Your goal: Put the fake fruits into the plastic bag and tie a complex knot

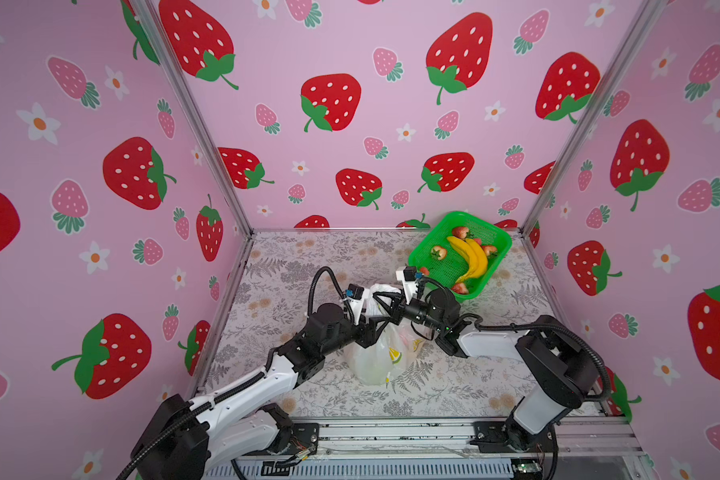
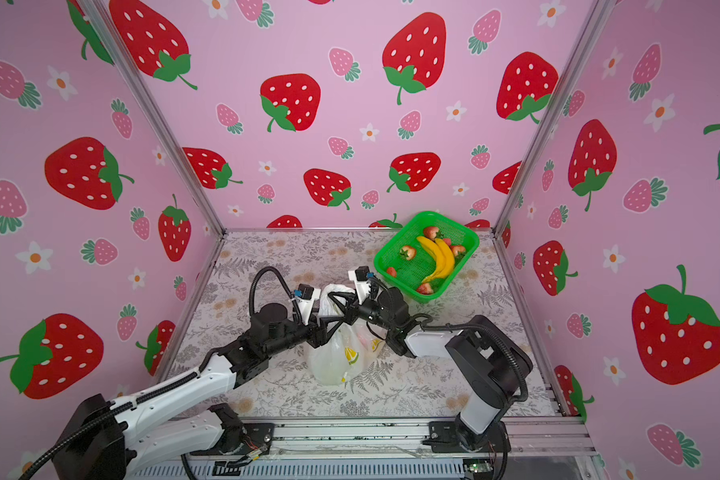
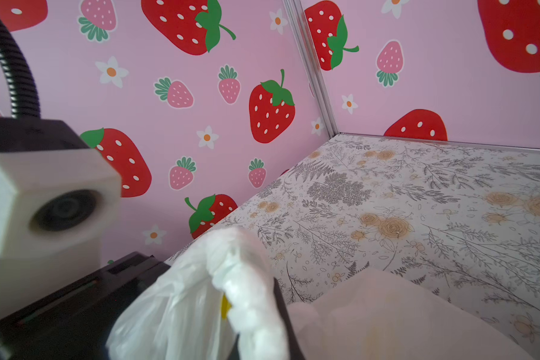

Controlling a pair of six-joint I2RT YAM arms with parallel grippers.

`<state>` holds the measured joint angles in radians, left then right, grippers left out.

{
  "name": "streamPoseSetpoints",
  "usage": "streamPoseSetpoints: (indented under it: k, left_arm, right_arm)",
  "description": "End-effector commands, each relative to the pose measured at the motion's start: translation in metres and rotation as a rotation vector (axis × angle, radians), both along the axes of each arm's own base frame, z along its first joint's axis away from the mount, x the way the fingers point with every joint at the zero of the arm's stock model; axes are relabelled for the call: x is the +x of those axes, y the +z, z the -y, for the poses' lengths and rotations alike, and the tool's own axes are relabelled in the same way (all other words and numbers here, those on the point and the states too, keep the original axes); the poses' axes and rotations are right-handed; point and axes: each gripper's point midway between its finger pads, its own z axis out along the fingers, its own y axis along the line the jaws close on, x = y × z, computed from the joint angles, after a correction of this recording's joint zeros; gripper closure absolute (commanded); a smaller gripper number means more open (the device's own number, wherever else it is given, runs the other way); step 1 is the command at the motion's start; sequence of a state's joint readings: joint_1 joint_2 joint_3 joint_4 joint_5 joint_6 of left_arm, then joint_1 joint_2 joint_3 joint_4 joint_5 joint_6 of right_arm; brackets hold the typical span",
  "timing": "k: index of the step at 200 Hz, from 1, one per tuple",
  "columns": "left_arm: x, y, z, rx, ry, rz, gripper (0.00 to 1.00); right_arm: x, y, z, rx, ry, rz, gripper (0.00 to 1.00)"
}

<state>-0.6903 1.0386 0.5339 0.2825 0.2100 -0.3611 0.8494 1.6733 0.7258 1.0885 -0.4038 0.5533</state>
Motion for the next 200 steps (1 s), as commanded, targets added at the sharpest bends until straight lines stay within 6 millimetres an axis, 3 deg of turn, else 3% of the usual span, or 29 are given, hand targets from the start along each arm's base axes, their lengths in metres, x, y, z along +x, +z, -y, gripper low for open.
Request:
streamPoseSetpoints:
  k: [1, 51, 77, 110, 125, 157, 200]
  left_arm:
    - [-0.012, 0.014, -0.005, -0.045, -0.023, 0.002, 0.34]
    - [-0.019, 0.031, -0.047, -0.102, 0.097, 0.039, 0.19]
    - [-0.012, 0.040, -0.074, -0.100, 0.247, 0.053, 0.18]
    - [0.007, 0.025, -0.107, -0.061, 0.446, 0.010, 0.35]
    - [0.011, 0.022, -0.102, -0.043, 0.427, 0.000, 0.43]
    - [0.013, 0.011, -0.070, -0.032, 0.282, -0.047, 0.58]
    - [0.003, 0.023, -0.023, -0.131, 0.133, -0.024, 0.60]
  right_arm:
    - [-0.006, 0.015, -0.010, 0.036, 0.074, 0.045, 1.00]
    - [-0.004, 0.012, -0.008, -0.025, 0.167, 0.118, 1.00]
    - [-0.006, 0.014, -0.002, -0.037, 0.238, 0.149, 1.00]
    - [-0.007, 0.012, -0.003, -0.062, 0.277, 0.162, 1.00]
    - [-0.007, 0.011, -0.003, -0.062, 0.283, 0.160, 1.00]
    - [-0.007, 0.015, -0.004, -0.054, 0.285, 0.158, 1.00]
    - [-0.009, 0.013, 0.002, -0.048, 0.321, 0.109, 1.00]
